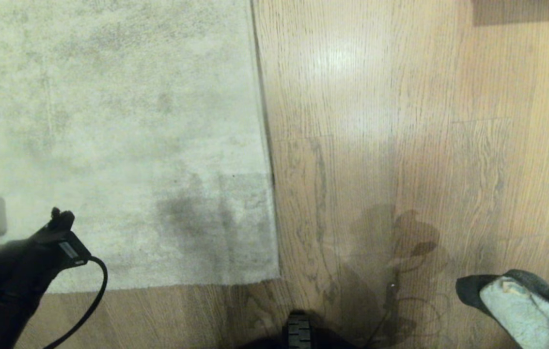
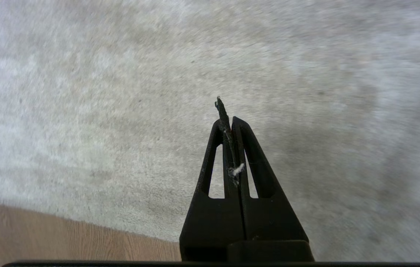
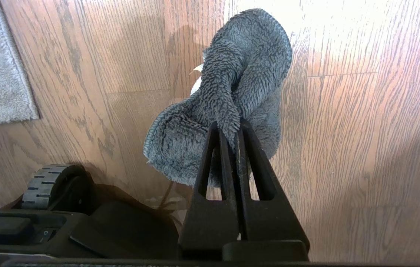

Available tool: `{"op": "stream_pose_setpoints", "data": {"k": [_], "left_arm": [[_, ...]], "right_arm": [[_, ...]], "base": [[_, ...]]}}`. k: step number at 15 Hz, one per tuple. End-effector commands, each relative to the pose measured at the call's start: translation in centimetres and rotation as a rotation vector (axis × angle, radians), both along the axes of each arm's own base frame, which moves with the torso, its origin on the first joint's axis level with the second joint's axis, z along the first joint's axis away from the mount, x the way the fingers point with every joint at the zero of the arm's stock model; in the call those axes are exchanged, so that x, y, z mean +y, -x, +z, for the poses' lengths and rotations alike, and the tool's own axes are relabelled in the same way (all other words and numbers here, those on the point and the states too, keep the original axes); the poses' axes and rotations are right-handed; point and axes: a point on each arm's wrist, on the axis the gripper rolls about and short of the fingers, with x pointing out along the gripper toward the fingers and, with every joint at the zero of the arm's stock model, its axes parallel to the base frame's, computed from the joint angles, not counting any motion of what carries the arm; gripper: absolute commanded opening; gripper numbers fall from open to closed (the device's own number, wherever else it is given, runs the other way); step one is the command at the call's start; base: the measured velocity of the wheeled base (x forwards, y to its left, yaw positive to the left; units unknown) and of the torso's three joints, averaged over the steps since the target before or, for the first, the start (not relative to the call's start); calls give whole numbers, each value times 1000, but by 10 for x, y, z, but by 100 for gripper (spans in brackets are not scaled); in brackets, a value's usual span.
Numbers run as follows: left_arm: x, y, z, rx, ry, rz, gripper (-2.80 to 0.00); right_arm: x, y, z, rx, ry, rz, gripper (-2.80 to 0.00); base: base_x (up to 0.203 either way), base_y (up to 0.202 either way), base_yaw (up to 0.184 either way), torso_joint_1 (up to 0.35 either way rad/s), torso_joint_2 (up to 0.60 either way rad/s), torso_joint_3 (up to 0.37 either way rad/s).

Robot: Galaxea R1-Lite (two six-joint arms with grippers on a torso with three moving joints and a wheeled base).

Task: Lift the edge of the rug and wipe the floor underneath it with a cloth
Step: Put down the rag

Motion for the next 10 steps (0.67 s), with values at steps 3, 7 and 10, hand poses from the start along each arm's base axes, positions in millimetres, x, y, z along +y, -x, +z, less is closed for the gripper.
{"op": "stream_pose_setpoints", "data": {"k": [3, 7, 10], "left_arm": [[2, 28, 15, -41, -12, -53, -280], [4, 47, 12, 28, -18, -73, -280], [5, 64, 8, 72, -20, -76, -280]], "right_arm": [[0, 0, 0, 1, 0, 1, -280], [0, 0, 0, 1, 0, 1, -280], [0, 0, 0, 1, 0, 1, -280]], "base": [[0, 0, 0, 0, 0, 0], [0, 0, 0, 0, 0, 0], [0, 0, 0, 0, 0, 0]]}}
